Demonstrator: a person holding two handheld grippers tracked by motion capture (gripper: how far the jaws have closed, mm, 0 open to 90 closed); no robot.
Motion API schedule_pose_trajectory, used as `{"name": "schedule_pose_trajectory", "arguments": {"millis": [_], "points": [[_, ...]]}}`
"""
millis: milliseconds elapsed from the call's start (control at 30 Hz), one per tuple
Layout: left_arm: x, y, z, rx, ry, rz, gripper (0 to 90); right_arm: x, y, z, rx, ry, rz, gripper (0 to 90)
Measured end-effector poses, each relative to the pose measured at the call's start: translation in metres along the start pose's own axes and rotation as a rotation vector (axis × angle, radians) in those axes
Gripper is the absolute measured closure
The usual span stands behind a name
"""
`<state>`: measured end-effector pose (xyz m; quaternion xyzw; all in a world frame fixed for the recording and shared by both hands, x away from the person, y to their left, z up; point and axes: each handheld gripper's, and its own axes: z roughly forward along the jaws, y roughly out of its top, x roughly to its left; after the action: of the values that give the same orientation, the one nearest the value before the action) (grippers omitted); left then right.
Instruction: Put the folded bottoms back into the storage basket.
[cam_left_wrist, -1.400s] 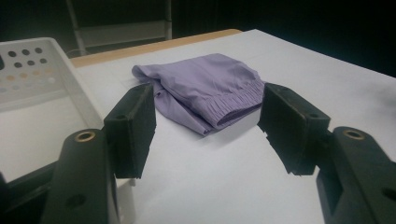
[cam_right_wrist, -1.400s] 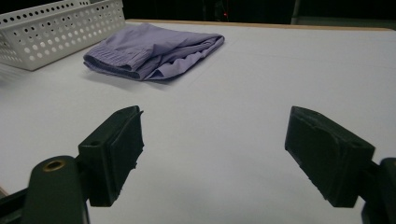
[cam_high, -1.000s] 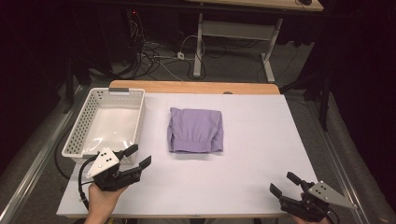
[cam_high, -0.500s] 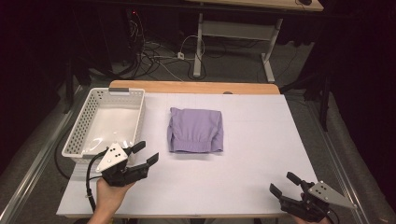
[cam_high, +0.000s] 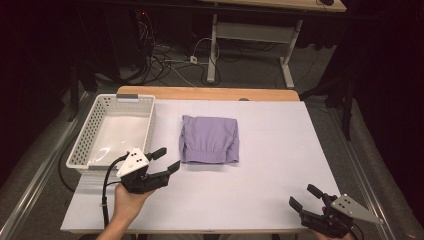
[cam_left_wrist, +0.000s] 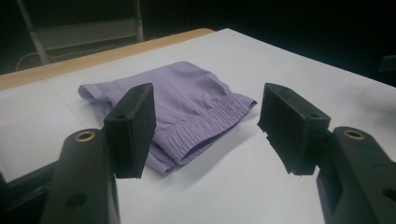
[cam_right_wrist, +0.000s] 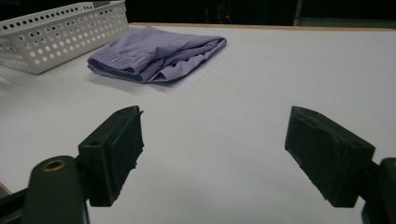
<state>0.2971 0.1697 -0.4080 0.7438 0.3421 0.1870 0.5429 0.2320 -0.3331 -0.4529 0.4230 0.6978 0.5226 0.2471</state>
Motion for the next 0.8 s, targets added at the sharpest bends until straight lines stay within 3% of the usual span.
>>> {"name": "schedule_pose_trajectory", "arguments": {"millis": [800], "points": [[-0.003, 0.009, 0.035, 0.068, -0.035, 0.013, 34.8, -0.001, 0.000, 0.001, 0.005, 0.004, 0.003, 20.1]]}}
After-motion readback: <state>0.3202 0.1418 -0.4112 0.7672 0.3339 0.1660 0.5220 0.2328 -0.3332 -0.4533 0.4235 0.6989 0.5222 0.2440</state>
